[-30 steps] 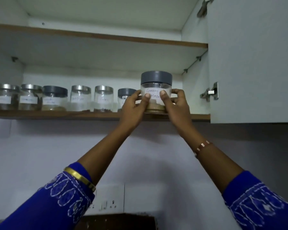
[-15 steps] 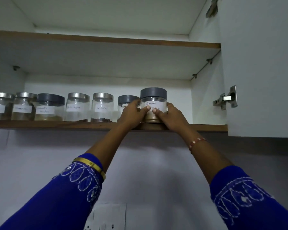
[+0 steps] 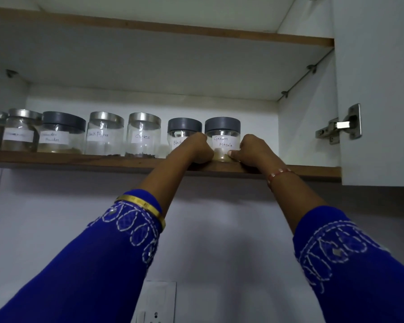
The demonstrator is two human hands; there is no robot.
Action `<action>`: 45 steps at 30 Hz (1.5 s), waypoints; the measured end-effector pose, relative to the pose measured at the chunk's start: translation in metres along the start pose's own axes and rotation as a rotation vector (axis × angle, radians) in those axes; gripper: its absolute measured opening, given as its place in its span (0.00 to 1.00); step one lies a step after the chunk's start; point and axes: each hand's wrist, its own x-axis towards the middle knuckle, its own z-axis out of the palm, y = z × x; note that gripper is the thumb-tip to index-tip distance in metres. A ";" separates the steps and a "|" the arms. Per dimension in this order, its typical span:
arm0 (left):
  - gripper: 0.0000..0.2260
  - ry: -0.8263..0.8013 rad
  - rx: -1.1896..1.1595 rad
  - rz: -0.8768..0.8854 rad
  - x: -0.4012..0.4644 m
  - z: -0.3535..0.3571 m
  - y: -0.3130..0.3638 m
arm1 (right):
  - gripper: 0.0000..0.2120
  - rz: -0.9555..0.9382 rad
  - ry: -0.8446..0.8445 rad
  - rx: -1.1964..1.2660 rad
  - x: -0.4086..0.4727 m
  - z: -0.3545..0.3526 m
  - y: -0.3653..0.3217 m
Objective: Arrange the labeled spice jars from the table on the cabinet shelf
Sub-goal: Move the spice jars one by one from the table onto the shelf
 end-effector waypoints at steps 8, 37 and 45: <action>0.13 0.035 0.054 0.041 -0.004 0.004 0.001 | 0.13 0.010 0.127 -0.073 -0.010 0.007 -0.004; 0.18 0.155 0.043 0.149 -0.259 0.044 -0.127 | 0.25 -0.167 -0.107 0.039 -0.261 0.102 -0.024; 0.17 0.066 -0.069 -0.032 -0.343 0.037 -0.199 | 0.25 -0.014 -0.260 0.300 -0.349 0.167 -0.054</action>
